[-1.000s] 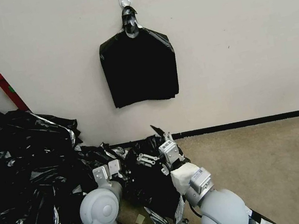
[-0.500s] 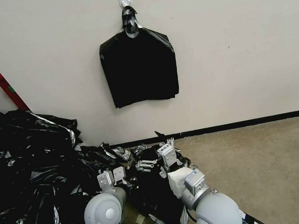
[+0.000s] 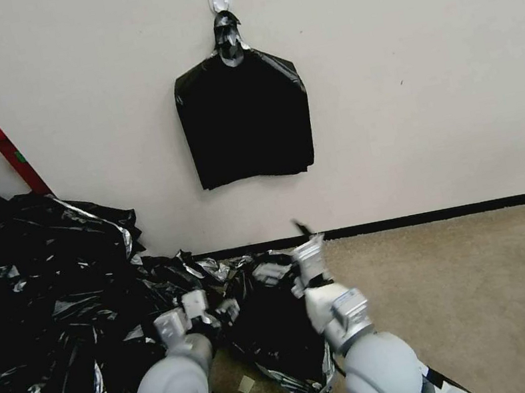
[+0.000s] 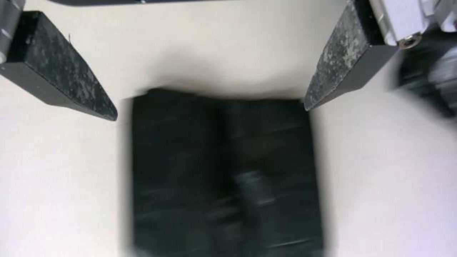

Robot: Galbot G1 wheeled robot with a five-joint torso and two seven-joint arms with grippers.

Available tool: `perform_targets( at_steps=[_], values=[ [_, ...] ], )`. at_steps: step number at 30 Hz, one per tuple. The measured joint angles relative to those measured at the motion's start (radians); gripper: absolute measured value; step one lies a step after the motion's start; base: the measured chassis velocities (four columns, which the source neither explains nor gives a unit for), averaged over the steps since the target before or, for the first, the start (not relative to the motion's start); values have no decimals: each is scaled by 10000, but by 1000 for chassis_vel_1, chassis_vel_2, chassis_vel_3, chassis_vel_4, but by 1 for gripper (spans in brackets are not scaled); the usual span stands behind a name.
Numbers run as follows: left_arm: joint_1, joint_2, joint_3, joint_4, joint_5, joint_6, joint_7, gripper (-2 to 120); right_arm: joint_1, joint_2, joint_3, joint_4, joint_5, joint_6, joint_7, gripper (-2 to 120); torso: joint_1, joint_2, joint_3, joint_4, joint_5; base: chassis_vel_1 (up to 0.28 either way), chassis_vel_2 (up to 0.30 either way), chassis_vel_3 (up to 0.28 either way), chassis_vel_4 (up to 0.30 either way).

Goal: Place a trash bag onto the trash bin.

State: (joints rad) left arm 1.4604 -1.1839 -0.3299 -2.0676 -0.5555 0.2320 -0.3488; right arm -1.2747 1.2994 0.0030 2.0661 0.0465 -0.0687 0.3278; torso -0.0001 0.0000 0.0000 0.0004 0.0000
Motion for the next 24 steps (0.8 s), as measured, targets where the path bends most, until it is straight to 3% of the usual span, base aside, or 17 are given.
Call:
perform_targets(
  at_steps=[1, 2, 3, 4, 5, 9, 13, 24],
  values=[
    [9, -11, -416, 450, 1463, -1519, 786, 86, -76, 155, 577, -110, -186, 255, -74, 100, 0, 0, 0, -2, -9, 0, 0, 0, 0],
    [-19, -36, -818, 694, 2293, -2557, 1264, 91, -174, 322, 1128, -198, -314, 458, -145, 100, 0, 0, 0, -2, 1, 0, 0, 0, 0],
    [-19, -36, -818, 694, 2293, -2557, 1264, 91, -174, 322, 1128, -198, -314, 458, -145, 100, 0, 0, 0, -2, 1, 0, 0, 0, 0],
    [-51, -100, -1268, 774, 2714, -3505, 1616, 97, -416, 649, 2121, -406, -444, 804, -252, 100, 0, 0, 0, -3, -4, 0, 0, 0, 0],
    [-58, -173, -1502, 694, 2637, -3712, 1730, 99, -593, 849, 2641, -528, -450, 981, -289, 100, 1, 0, 0, -3, 0, 0, 0, 0, 0],
    [-134, -662, -1916, 348, 2162, -4103, 2425, 100, -1113, 1249, 3848, -1007, -514, 1917, -759, 100, 0, 0, -1, -6, 1, 0, 0, 0, 0],
    [-107, -969, -1921, 154, 2026, -4163, 2853, 100, -1320, 1177, 3880, -1070, -110, 2139, -831, 100, 0, 0, 0, -5, 0, 0, 0, 0, 0],
    [-96, -1015, -1884, 124, 1956, -4300, 2920, 100, -1352, 1129, 3779, -1063, 29, 2120, -839, 100, 0, 0, 0, -4, 0, 0, 0, 0, 0]
  ],
)
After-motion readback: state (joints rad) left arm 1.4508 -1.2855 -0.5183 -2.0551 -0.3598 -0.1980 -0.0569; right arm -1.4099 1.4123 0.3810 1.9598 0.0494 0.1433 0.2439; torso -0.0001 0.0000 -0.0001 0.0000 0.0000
